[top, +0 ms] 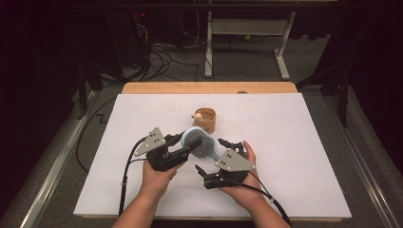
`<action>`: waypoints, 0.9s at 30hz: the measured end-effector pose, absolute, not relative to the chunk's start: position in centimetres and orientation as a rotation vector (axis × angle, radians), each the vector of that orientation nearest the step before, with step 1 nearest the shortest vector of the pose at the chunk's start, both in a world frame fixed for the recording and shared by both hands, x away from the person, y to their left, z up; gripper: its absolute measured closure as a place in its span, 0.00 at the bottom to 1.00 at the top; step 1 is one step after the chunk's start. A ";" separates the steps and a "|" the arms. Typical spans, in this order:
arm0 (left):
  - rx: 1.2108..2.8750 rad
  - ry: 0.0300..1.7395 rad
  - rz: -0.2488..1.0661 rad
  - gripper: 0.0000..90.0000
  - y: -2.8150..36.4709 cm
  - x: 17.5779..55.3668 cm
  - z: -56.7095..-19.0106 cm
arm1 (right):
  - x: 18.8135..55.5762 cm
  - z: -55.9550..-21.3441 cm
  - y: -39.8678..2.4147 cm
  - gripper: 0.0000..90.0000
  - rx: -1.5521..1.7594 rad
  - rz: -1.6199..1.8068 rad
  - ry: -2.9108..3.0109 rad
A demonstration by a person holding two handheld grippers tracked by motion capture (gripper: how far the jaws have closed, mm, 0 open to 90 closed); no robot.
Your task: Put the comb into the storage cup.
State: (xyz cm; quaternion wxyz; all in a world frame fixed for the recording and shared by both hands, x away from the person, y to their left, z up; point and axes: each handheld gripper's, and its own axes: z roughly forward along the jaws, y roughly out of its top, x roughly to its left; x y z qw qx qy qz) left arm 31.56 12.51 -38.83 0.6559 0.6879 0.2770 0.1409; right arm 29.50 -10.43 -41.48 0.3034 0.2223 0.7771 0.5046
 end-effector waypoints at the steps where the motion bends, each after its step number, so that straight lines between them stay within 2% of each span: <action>1: 1.559 0.629 0.326 0.65 12.6 31.5 -38.8 | 29.5 -41.5 -10.6 0.00 0.592 1.335 2.065; 10: 1.551 0.651 0.386 0.65 13.4 31.6 -38.7 | 29.6 -42.0 -12.2 0.00 0.622 1.318 2.063; 27: 1.539 0.697 0.495 0.65 15.6 31.6 -38.4 | 30.6 -43.0 -17.7 0.00 0.779 1.284 2.015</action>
